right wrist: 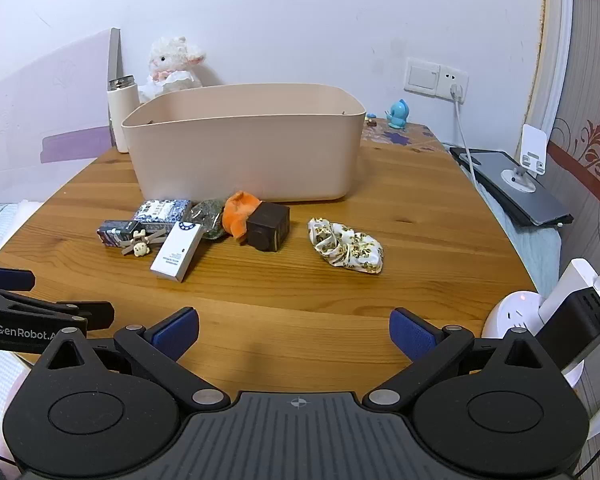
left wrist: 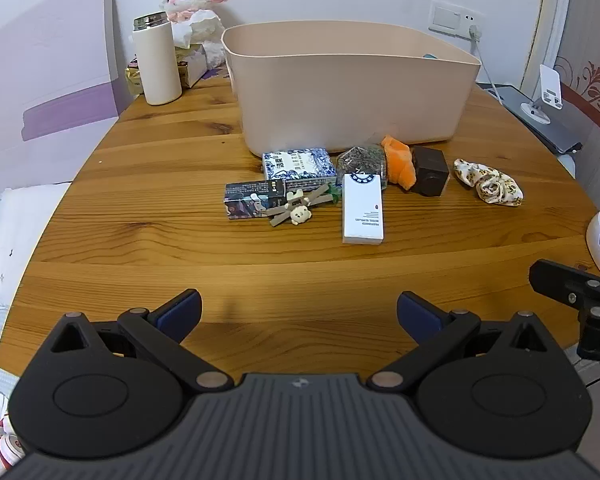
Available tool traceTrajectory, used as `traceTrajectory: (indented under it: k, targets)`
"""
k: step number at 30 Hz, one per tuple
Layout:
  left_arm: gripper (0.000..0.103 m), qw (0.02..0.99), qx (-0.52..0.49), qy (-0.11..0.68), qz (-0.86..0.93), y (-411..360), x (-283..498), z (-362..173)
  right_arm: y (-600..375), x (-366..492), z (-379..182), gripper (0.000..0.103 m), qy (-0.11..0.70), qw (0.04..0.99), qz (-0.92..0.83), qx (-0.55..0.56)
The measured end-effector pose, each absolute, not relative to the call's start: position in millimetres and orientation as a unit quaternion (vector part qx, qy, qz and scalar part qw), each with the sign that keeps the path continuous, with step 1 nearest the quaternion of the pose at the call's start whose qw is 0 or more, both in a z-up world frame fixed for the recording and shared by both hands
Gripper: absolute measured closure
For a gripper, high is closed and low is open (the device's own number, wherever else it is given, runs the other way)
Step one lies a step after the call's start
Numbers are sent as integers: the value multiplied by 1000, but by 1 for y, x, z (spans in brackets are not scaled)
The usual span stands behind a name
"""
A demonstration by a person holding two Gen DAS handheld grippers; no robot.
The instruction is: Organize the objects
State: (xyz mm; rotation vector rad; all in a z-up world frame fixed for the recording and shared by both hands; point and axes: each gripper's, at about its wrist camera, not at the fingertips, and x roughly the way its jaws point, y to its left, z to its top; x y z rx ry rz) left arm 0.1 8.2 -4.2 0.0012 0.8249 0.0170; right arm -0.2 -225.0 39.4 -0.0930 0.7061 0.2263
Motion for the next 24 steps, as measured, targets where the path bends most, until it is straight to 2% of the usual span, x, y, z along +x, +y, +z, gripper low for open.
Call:
traceTrajectory:
  k: [24]
  targets:
    - [0,913,-4,407,3,6,2,-5,-229,4,35,0,352,929,107,-42]
